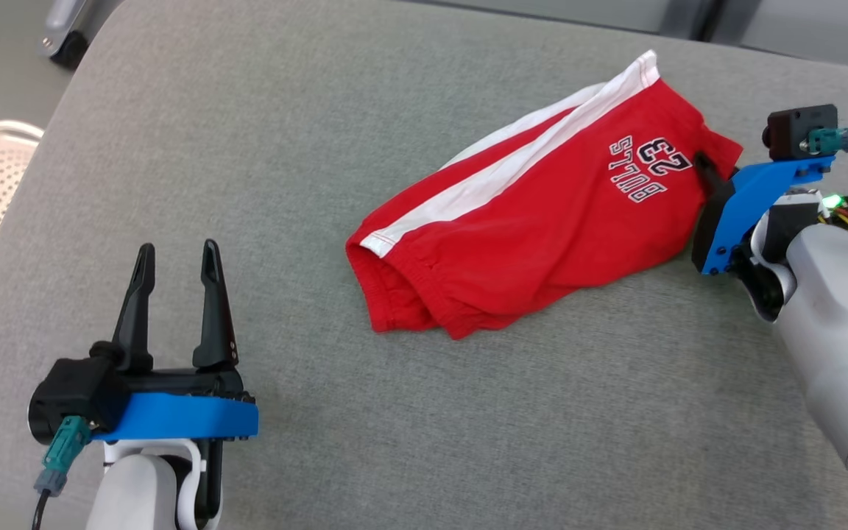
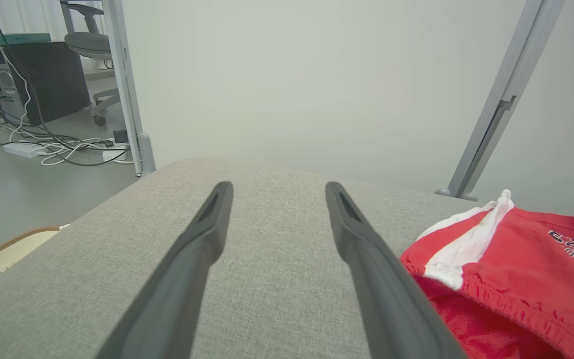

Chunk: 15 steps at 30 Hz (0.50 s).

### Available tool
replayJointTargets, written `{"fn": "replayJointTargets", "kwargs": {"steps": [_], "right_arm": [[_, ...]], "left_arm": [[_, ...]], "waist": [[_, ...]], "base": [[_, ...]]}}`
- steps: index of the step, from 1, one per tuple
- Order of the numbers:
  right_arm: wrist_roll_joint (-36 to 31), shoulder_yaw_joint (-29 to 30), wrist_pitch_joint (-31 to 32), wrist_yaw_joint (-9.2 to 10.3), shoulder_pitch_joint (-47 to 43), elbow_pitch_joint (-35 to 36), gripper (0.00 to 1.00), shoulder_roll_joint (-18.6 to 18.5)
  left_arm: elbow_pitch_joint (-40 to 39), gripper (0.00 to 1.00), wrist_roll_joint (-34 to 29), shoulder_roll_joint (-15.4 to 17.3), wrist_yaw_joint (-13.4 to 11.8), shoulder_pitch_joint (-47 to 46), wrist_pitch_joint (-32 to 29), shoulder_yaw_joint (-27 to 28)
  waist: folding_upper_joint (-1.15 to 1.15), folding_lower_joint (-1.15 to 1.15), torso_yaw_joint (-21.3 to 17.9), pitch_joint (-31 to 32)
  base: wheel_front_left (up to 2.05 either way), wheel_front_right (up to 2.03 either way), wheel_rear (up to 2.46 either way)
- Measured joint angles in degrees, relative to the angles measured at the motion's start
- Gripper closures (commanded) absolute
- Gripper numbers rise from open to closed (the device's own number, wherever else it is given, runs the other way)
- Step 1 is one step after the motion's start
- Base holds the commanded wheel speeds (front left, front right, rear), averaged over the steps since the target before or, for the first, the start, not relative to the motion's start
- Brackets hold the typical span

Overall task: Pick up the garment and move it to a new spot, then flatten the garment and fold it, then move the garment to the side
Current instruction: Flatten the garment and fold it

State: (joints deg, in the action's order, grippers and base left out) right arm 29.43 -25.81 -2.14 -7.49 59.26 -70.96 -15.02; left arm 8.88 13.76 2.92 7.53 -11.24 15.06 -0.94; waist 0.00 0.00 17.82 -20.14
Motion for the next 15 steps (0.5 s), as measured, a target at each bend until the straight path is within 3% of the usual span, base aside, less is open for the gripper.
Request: {"fn": "replayJointTargets", "kwargs": {"steps": [15], "right_arm": [[15.34, -0.22, -6.12, 0.01, -18.27, 13.30, 1.00, -1.51]], "left_arm": [[0.11, 0.00, -4.28, -0.02, 0.00, 5.58, 0.00, 3.08]], "waist": [[0.00, 0.00, -9.50, 6.88]], "base": [[0.00, 0.00, 0.00]]}}
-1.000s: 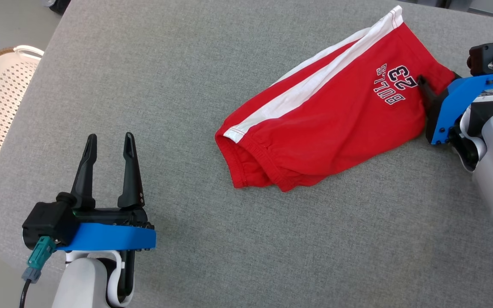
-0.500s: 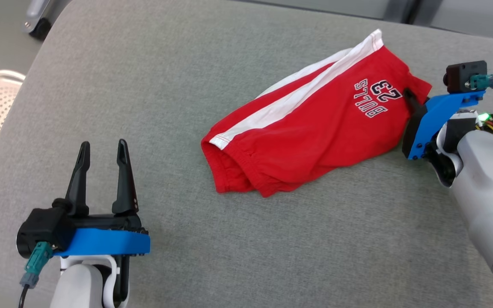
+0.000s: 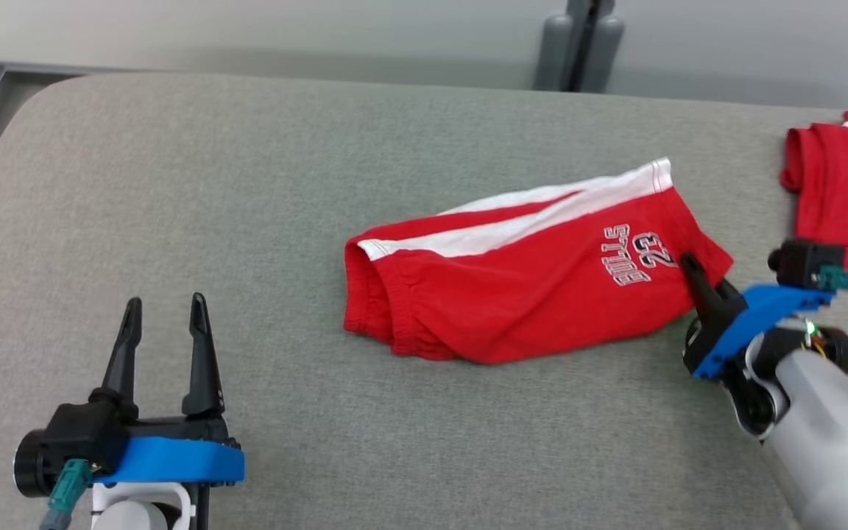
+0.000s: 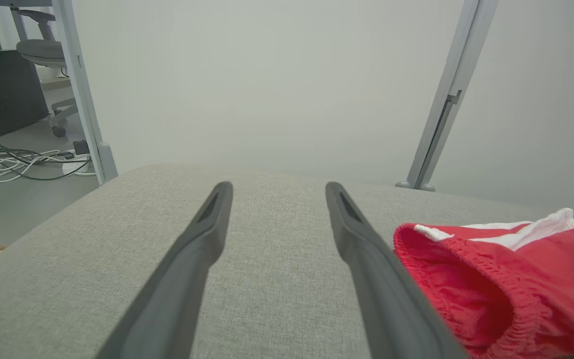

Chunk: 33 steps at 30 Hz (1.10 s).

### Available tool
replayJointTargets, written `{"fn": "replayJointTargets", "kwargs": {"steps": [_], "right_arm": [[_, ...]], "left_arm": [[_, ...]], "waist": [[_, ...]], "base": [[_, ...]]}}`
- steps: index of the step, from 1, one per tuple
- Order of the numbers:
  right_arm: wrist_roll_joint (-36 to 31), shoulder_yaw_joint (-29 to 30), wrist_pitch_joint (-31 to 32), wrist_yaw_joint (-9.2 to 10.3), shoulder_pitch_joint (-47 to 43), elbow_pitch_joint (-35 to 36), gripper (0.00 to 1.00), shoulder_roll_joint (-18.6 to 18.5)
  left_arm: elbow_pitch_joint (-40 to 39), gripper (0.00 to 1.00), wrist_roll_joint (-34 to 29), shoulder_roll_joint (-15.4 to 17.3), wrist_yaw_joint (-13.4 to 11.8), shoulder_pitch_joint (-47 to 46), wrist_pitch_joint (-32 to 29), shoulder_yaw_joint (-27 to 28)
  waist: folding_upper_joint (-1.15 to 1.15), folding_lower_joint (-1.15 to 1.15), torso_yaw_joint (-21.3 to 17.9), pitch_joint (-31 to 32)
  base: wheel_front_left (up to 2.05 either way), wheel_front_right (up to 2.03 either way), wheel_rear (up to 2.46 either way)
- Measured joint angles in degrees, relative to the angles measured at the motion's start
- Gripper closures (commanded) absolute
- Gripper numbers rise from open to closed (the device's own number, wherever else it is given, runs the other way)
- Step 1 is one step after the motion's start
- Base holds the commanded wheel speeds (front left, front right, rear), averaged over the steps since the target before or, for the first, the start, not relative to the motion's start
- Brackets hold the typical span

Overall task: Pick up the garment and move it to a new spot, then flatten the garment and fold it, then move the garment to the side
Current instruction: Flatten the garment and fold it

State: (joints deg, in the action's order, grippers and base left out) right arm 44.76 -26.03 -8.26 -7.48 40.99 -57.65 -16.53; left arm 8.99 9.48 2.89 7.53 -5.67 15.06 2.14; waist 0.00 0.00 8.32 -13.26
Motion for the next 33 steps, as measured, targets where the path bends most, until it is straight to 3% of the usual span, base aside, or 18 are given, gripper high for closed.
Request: {"fn": "replayJointTargets", "kwargs": {"steps": [8, 15, 22, 33], "right_arm": [[6.80, 2.26, -2.76, 0.00, -11.40, 5.60, 1.00, -2.44], [8.01, 4.20, -3.68, 0.00, -14.99, 6.04, 1.00, -4.59], [10.62, 6.11, -4.32, 0.00, -15.34, 8.32, 1.00, -3.64], [12.02, 5.93, -5.78, 0.00, -15.39, 20.47, 1.00, -2.23]], "left_arm": [[-0.11, 0.00, -1.94, 0.01, 0.00, 2.50, 0.00, 0.11], [-0.11, 0.00, -2.09, 0.01, 0.00, 3.07, 0.00, 0.13], [0.16, 0.00, -1.99, -0.01, 0.00, 3.15, 0.00, -0.60], [0.71, 0.00, -1.44, 0.01, 0.00, 3.52, 0.00, -0.79]], "waist": [[0.00, 0.01, -3.62, 3.29], [0.01, 0.01, -5.13, 4.41], [0.00, 0.00, -4.71, 4.51], [0.00, 0.00, -3.92, 6.15]], "base": [[0.00, 0.00, 0.00], [0.00, 0.00, 0.00], [0.00, 0.00, 0.00], [0.00, 0.00, 0.00]]}}
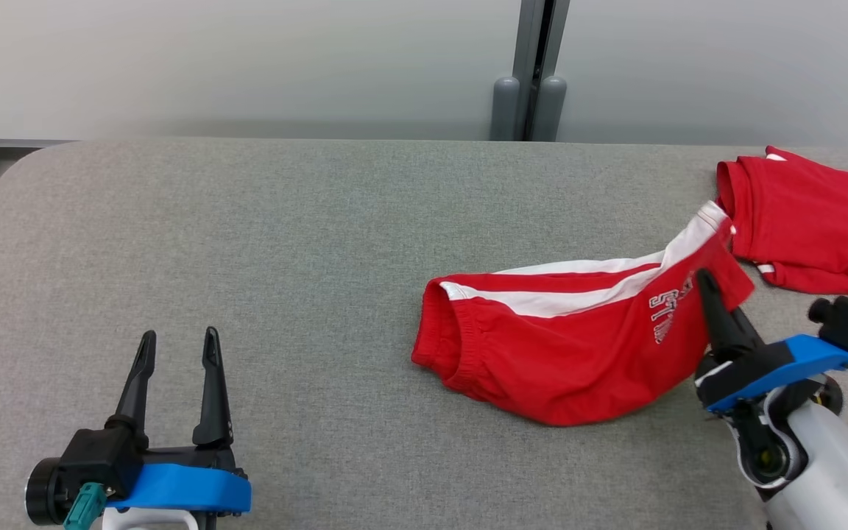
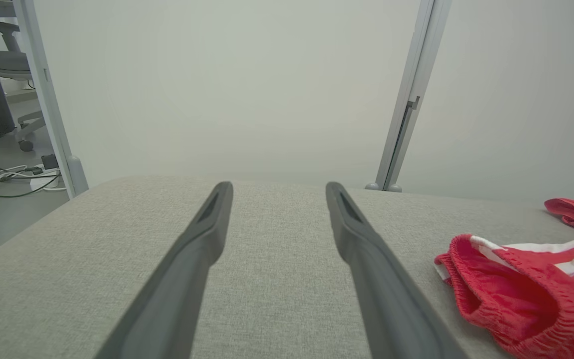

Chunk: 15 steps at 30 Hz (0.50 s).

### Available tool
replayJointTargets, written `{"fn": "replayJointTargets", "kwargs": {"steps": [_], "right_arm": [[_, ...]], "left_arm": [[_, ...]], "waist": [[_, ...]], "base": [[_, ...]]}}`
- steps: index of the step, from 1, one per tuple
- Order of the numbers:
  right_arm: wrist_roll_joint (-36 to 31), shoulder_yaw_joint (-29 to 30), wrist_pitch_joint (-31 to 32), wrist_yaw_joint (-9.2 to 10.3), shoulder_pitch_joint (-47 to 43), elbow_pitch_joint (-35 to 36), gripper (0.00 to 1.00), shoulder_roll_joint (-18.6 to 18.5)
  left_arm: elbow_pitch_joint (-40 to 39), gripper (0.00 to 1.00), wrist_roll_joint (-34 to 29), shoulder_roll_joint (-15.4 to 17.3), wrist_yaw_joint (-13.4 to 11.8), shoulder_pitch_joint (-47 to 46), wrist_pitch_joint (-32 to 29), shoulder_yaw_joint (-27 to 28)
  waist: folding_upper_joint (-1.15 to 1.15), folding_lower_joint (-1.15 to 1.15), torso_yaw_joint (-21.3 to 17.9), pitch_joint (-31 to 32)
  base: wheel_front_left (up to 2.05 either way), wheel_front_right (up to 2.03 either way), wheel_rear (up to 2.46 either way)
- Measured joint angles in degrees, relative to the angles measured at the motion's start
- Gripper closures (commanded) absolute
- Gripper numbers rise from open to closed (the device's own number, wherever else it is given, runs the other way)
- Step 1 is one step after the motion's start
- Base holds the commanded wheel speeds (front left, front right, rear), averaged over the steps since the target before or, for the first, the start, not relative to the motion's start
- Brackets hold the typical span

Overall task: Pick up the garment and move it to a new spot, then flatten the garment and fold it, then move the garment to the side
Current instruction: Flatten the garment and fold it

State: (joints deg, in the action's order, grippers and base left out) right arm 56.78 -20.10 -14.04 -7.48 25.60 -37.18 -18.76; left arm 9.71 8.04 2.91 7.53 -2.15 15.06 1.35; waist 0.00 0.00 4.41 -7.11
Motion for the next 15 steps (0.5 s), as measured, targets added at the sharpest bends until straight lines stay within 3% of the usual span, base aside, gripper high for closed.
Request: {"fn": "replayJointTargets", "kwargs": {"steps": [8, 15], "right_arm": [[-2.94, -3.24, 1.46, 0.00, 1.62, 6.30, 1.00, 3.70], [-5.84, -6.66, 2.92, 0.00, 3.24, 7.27, 1.00, 8.28]], "left_arm": [[0.01, 0.00, 0.33, 0.00, 0.00, 0.00, 0.00, -0.36], [0.32, 0.00, 0.62, -0.01, 0.00, -0.12, 0.00, -0.57]], "waist": [[0.00, 0.00, 1.42, -0.24], [-0.01, 0.00, 2.92, -0.79]], "base": [[0.00, 0.00, 0.00], [0.00, 0.00, 0.00]]}}
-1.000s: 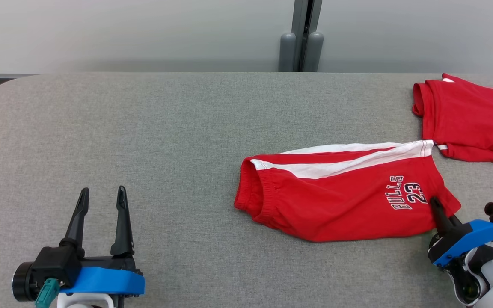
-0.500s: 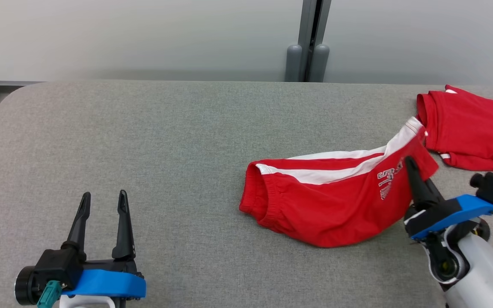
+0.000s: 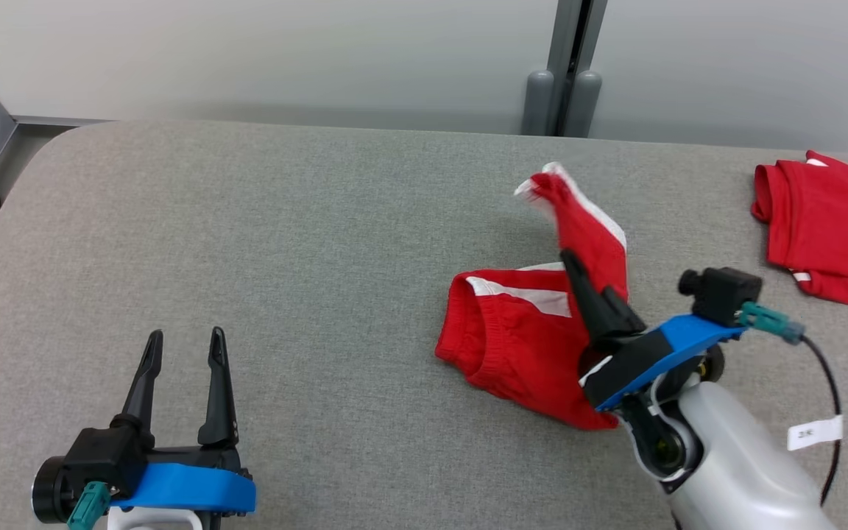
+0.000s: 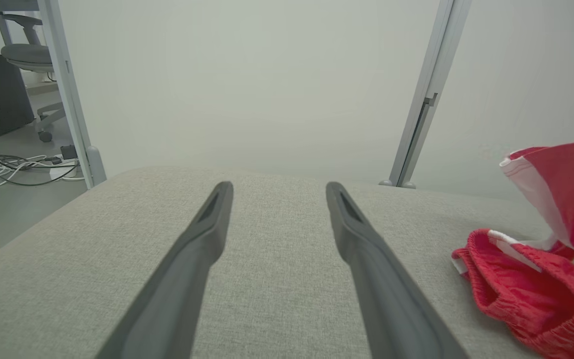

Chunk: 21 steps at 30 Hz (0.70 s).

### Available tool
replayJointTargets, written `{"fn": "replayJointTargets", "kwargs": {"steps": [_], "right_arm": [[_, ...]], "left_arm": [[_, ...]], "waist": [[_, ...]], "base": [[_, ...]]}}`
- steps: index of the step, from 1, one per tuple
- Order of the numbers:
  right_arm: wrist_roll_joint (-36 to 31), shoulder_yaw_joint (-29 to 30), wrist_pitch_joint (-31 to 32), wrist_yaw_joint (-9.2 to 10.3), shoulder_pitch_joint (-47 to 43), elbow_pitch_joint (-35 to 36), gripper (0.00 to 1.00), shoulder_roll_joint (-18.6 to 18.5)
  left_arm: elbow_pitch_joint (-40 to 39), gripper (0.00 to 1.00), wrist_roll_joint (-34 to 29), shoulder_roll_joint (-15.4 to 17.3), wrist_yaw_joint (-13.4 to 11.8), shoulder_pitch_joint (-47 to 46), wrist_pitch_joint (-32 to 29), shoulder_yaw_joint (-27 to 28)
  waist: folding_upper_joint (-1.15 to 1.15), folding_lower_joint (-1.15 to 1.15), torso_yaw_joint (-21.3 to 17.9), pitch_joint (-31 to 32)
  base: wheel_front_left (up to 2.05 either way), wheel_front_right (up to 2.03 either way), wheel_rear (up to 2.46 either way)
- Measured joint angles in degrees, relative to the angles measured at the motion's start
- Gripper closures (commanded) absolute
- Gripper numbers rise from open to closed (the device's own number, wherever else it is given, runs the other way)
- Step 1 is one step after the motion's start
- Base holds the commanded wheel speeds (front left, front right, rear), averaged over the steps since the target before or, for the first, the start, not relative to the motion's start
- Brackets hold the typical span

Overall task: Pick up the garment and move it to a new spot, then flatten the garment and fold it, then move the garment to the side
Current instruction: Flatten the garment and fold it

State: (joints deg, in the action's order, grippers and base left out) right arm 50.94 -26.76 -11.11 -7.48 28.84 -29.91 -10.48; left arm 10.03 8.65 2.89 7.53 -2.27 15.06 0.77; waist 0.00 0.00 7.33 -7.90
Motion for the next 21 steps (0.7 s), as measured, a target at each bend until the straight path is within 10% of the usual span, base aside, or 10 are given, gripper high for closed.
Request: {"fn": "replayJointTargets", "kwargs": {"steps": [15, 16, 17, 21], "right_arm": [[-2.40, -8.68, 0.34, 0.00, -3.00, -4.68, 1.00, 4.63], [-3.02, -9.53, -0.03, 0.00, -3.16, -4.63, 0.38, 4.53], [-3.08, -10.01, -0.40, 0.00, -3.32, -4.60, 0.00, 4.55], [-4.99, -11.96, -2.24, 0.00, -3.53, -3.58, 0.00, 3.28]], "left_arm": [[0.54, 0.00, 1.31, 0.01, 0.00, -0.88, 0.00, -1.45], [0.54, 0.00, 1.36, 0.00, 0.00, -0.88, 0.00, -1.45], [0.54, 0.00, 1.36, 0.00, 0.00, -0.87, 0.00, -1.42], [0.69, 0.00, 1.37, 0.01, 0.00, -0.86, 0.00, -1.23]], "waist": [[0.00, 0.00, 2.77, -1.55], [0.00, 0.00, 2.80, -1.60], [0.00, 0.00, 2.78, -1.60], [0.00, 0.00, 2.50, -1.30]], "base": [[0.00, 0.00, 0.00], [0.00, 0.00, 0.00], [0.00, 0.00, 0.00], [0.00, 0.00, 0.00]]}}
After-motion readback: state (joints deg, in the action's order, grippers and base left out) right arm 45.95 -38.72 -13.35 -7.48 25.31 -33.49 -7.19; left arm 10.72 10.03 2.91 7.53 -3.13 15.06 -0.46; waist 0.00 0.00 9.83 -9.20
